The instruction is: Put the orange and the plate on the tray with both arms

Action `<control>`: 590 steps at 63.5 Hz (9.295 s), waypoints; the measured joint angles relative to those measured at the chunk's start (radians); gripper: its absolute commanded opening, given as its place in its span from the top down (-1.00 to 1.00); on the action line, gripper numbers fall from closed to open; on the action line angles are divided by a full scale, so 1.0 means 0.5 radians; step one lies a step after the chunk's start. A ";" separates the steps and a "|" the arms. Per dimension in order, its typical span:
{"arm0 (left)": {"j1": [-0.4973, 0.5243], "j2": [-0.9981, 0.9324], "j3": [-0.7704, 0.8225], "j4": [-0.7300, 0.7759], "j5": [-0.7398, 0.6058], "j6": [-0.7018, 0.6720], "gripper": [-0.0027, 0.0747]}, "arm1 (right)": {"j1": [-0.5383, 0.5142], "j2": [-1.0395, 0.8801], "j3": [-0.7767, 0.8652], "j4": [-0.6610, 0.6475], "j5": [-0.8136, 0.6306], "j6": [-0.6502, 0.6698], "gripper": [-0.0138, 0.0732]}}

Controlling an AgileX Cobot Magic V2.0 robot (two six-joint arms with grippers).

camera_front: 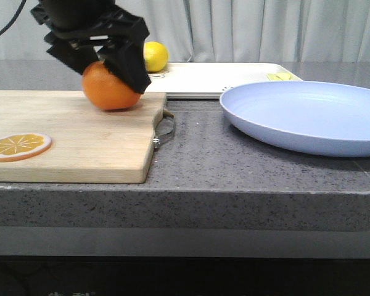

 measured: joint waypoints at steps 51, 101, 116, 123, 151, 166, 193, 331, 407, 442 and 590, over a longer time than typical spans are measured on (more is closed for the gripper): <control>-0.597 0.740 -1.065 -0.037 0.218 -0.010 -0.03 | 0.000 0.000 0.000 0.000 0.001 0.000 -0.72; -0.668 0.902 -1.359 -0.045 0.272 -0.089 -0.75 | 0.000 0.000 0.000 0.000 0.001 0.000 -0.72; -0.668 0.553 -1.319 -0.041 0.332 -0.145 -0.75 | 0.000 0.000 0.000 0.000 0.005 0.000 -0.72; -0.668 0.275 -1.109 -0.028 0.297 -0.158 -0.75 | 0.000 0.000 0.000 0.000 0.030 0.000 -0.72; -0.570 -0.907 0.358 0.074 -0.121 -0.172 -0.73 | 0.000 0.285 -0.268 0.035 0.381 0.000 -0.72; -0.412 -1.405 0.827 0.074 -0.140 -0.173 -0.67 | -0.004 0.696 -0.639 0.036 0.777 0.000 -0.72; -0.341 -1.738 1.064 0.076 -0.158 -0.176 -0.67 | -0.482 1.284 -0.911 0.506 1.016 -0.339 -0.34; -0.341 -1.739 1.067 0.076 -0.194 -0.176 -0.67 | -0.373 1.931 -1.233 1.062 0.911 -0.370 0.82; -0.341 -1.739 1.067 0.076 -0.200 -0.176 -0.67 | 0.255 3.443 -3.516 0.416 1.231 0.917 0.10; -0.341 -1.739 1.067 0.076 -0.200 -0.176 -0.67 | 0.255 3.352 -3.542 0.260 1.251 0.930 -0.29; -0.341 -1.739 1.067 0.076 -0.173 -0.177 0.08 | 0.373 -0.047 -0.335 -0.052 0.518 0.075 0.04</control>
